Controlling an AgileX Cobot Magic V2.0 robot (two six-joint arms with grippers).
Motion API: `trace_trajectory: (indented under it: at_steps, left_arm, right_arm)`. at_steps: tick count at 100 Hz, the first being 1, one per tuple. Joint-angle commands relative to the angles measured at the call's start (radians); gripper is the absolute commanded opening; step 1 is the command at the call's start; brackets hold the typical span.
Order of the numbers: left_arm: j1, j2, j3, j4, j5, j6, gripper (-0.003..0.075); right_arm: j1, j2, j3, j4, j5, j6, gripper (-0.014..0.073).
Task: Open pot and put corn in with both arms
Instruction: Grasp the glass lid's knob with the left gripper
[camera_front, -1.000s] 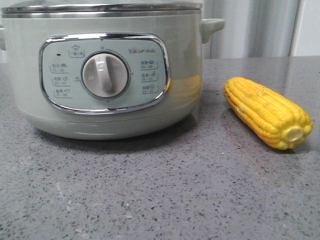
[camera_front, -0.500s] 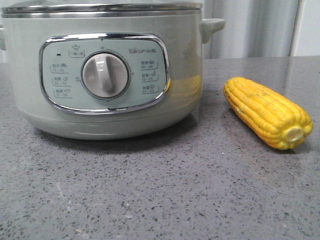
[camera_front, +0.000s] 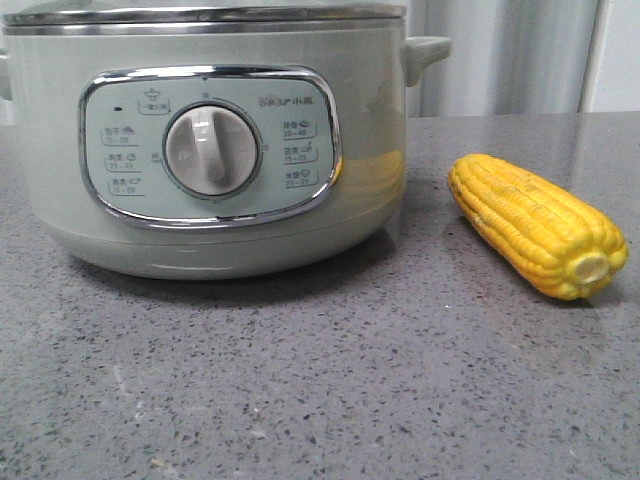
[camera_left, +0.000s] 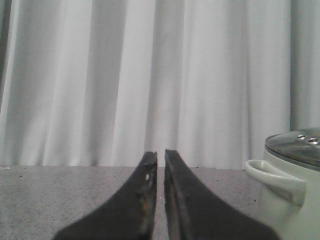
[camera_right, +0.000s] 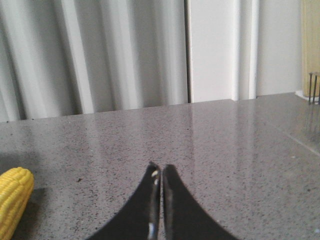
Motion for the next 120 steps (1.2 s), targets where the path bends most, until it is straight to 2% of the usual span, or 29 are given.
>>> trace_trajectory:
  at_steps: [1, 11, 20, 27, 36, 51, 70, 75, 82, 99, 106, 120]
  left_arm:
    - [-0.007, -0.014, -0.112, -0.007, 0.011, -0.005, -0.0020]
    - [-0.007, 0.036, -0.227, -0.007, 0.178, -0.005, -0.0020]
    - [-0.007, 0.112, -0.330, 0.023, 0.322, -0.001, -0.0020]
    - [-0.007, 0.179, -0.385, 0.044, 0.366, -0.001, -0.0020]
    - [-0.007, 0.257, -0.421, 0.044, 0.339, -0.001, -0.0020]
    - [-0.007, 0.353, -0.427, 0.049, 0.222, -0.001, -0.0020]
    - [-0.007, 0.431, -0.427, 0.063, 0.184, -0.001, -0.0012]
    - [-0.007, 0.448, -0.427, 0.063, 0.184, -0.001, 0.0018]
    - [-0.007, 0.463, -0.427, 0.063, 0.184, -0.001, 0.0101]
    - [-0.007, 0.488, -0.427, 0.063, 0.161, -0.001, 0.0419]
    - [-0.010, 0.494, -0.427, 0.039, 0.140, -0.001, 0.0461]
    - [-0.052, 0.541, -0.431, 0.038, 0.098, -0.001, 0.0458]
  right_arm:
    - [-0.007, -0.008, -0.090, -0.037, 0.015, 0.000, -0.0074]
    - [-0.001, 0.037, -0.166, -0.035, 0.141, 0.000, -0.0074]
    - [0.004, 0.115, -0.263, -0.035, 0.321, 0.000, -0.0074]
    - [0.004, 0.191, -0.333, -0.035, 0.410, 0.000, -0.0074]
    - [0.004, 0.289, -0.406, -0.034, 0.444, 0.000, -0.0074]
    - [0.004, 0.415, -0.497, -0.015, 0.460, 0.000, -0.0074]
    - [0.004, 0.484, -0.504, 0.019, 0.415, 0.000, -0.0074]
    - [0.004, 0.490, -0.504, 0.019, 0.423, 0.000, -0.0074]
    - [0.004, 0.490, -0.500, 0.019, 0.425, 0.000, -0.0074]
    - [0.004, 0.490, -0.500, 0.019, 0.422, 0.000, -0.0074]
    - [0.004, 0.490, -0.500, 0.019, 0.424, 0.000, -0.0074]
    - [0.004, 0.490, -0.500, 0.023, 0.424, 0.000, -0.0074]
